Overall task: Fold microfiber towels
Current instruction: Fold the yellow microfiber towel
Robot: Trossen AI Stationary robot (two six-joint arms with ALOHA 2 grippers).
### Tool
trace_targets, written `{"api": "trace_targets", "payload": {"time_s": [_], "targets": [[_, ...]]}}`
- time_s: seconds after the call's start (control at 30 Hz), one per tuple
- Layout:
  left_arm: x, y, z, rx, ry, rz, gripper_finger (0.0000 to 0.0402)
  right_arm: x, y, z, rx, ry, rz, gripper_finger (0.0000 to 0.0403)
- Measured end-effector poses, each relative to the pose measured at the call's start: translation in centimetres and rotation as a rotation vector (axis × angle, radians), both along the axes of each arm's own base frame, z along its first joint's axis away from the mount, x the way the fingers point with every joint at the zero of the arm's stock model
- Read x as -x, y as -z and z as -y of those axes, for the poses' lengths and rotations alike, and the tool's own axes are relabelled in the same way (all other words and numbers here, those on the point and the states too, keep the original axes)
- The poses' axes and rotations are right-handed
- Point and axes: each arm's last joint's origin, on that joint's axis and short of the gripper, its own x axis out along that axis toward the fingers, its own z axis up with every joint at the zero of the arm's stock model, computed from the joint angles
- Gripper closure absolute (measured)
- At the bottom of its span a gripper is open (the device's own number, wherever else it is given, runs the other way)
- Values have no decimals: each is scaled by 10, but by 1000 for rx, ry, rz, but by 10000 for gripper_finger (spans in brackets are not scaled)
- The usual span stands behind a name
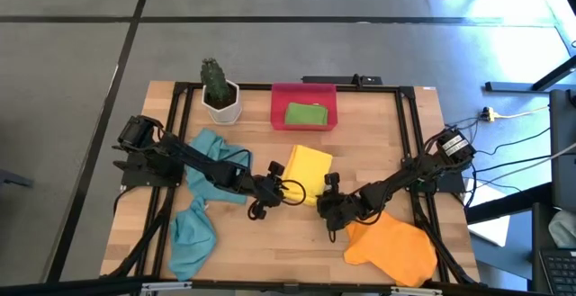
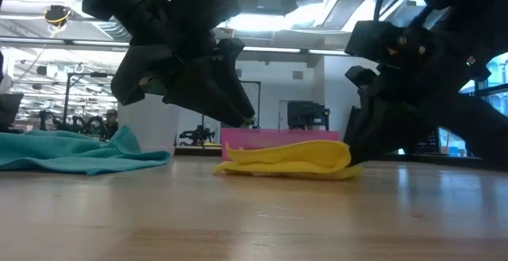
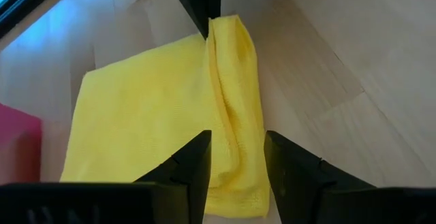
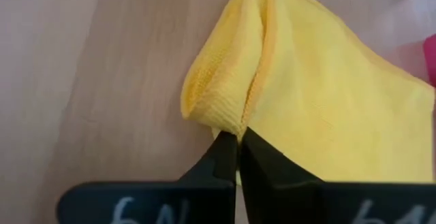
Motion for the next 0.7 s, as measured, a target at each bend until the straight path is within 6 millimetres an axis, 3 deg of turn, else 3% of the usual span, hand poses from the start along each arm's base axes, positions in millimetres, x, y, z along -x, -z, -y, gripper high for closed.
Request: {"api": "trace_targets", "payload": {"time_s": [0.17,0.5,0.7], "targets": [[1,1,1,-32,22,-9,273,5,-5,2,-66,14,49,400],[4,1,10,-98,39,-6,273,56,-4,29,-331,13,371,401],[5,0,19,-82,62,11,264,62,1,36,-406,86,407,401]]}}
